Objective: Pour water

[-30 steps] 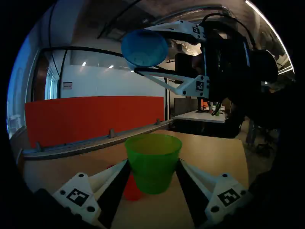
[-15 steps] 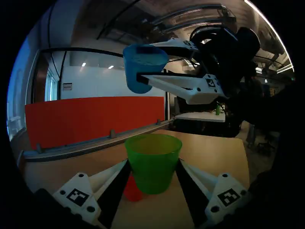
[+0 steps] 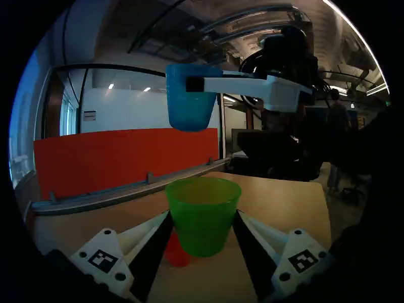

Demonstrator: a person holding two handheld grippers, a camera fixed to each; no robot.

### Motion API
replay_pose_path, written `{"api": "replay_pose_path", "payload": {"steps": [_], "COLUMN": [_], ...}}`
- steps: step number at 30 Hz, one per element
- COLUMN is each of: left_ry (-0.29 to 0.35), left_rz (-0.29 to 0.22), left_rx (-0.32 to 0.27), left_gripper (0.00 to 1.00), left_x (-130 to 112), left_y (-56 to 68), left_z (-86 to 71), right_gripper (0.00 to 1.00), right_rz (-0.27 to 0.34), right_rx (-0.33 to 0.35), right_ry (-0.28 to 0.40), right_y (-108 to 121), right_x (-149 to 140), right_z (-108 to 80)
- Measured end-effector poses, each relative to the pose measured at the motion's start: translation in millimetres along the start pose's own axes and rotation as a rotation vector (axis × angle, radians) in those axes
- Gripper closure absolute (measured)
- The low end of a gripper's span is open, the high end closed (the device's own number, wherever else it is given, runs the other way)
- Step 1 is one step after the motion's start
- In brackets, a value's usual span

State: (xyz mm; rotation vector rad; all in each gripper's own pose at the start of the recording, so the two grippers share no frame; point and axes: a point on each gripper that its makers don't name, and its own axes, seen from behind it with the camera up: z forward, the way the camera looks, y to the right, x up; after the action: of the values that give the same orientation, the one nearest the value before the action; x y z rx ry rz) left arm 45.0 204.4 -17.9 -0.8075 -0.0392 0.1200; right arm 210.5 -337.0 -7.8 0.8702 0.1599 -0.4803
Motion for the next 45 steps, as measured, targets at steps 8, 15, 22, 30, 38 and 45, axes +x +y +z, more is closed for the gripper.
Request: {"api": "replay_pose_path", "payload": {"steps": [8, 15, 22, 30, 38, 45], "left_ry": [0.001, -0.002, -0.007, -0.009, -0.009, -0.013], "left_rz": [0.002, 0.003, 0.005, 0.001, 0.001, 0.006], "left_rx": [0.001, 0.003, 0.011, 0.027, 0.038, 0.041], "left_gripper": [0.21, 0.21, 0.21, 0.21, 0.21, 0.21], "left_x": [1.3, 0.3, -2.0, -2.8, 1.1, 2.7], "left_y": [-0.2, -0.7, -3.9, -9.3, -12.8, -12.6], "left_z": [-0.6, -0.7, -1.4, -3.0, -5.1, -7.6], "right_gripper": [0.09, 0.09, 0.09, 0.09, 0.09, 0.09], "right_rz": [0.286, 0.331, 0.339, 0.341, 0.349, 0.352], "right_rx": [0.066, 0.06, 0.047, 0.007, -0.03, -0.069], "right_ry": [0.031, 0.032, 0.015, -0.007, -0.018, -0.037], "right_y": [-7.6, -1.9, 3.9, 20.3, 35.4, 48.2], "right_x": [15.7, 15.1, 5.9, -10.1, -23.9, -37.5], "right_z": [-0.1, -3.9, -16.0, -40.3, -64.3, -87.8]}}
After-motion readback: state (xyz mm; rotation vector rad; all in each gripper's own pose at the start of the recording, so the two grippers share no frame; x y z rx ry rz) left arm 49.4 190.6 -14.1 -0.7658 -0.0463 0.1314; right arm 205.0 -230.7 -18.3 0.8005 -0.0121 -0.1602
